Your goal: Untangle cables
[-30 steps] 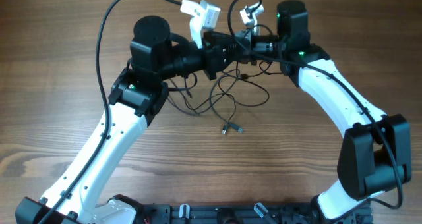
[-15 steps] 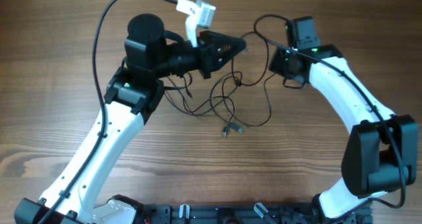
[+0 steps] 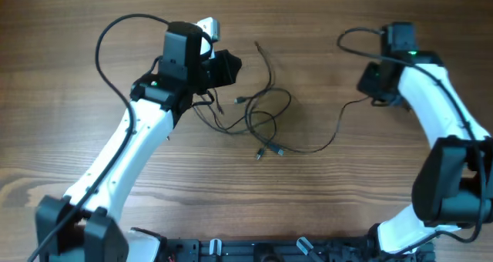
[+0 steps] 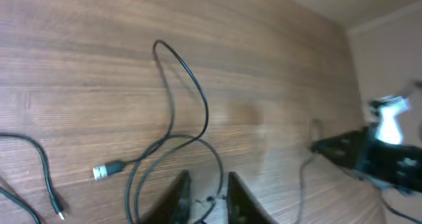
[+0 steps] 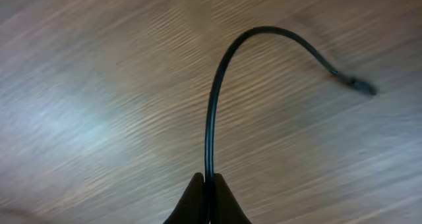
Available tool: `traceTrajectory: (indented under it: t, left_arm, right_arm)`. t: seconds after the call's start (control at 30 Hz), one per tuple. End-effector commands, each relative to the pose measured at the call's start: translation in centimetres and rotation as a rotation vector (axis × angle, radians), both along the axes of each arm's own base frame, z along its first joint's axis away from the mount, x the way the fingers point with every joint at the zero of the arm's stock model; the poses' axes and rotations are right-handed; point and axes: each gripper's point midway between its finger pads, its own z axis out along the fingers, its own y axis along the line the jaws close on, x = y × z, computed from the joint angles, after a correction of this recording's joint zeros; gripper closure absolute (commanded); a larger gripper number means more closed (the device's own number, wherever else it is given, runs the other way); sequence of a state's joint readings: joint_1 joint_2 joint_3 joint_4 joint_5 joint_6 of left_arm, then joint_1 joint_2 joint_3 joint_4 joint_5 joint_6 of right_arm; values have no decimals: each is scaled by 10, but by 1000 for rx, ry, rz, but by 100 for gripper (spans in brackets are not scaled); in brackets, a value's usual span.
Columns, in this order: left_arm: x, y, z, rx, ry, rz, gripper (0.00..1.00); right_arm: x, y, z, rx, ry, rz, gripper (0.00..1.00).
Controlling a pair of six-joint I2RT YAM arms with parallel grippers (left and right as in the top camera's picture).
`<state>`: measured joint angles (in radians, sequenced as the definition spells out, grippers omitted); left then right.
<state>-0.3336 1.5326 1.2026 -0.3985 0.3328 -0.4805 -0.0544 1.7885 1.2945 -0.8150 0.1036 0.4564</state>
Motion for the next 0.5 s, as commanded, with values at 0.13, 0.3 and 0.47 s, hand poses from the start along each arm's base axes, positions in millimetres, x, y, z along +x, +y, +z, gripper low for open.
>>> traceTrajectory:
  t: [0.13,0.3,0.47]
  left_arm:
    - [6,7,-34,59,72,30,37]
    - [-1,71,-65,342,153,245,10]
    - [4,112,-68,350,193,345,3]
  right_arm:
    - [22,-34,16,101,-109,0,54]
    - [13,29,18,344,-85,178,14]
    - [-18,114,17,437,30,442,17]
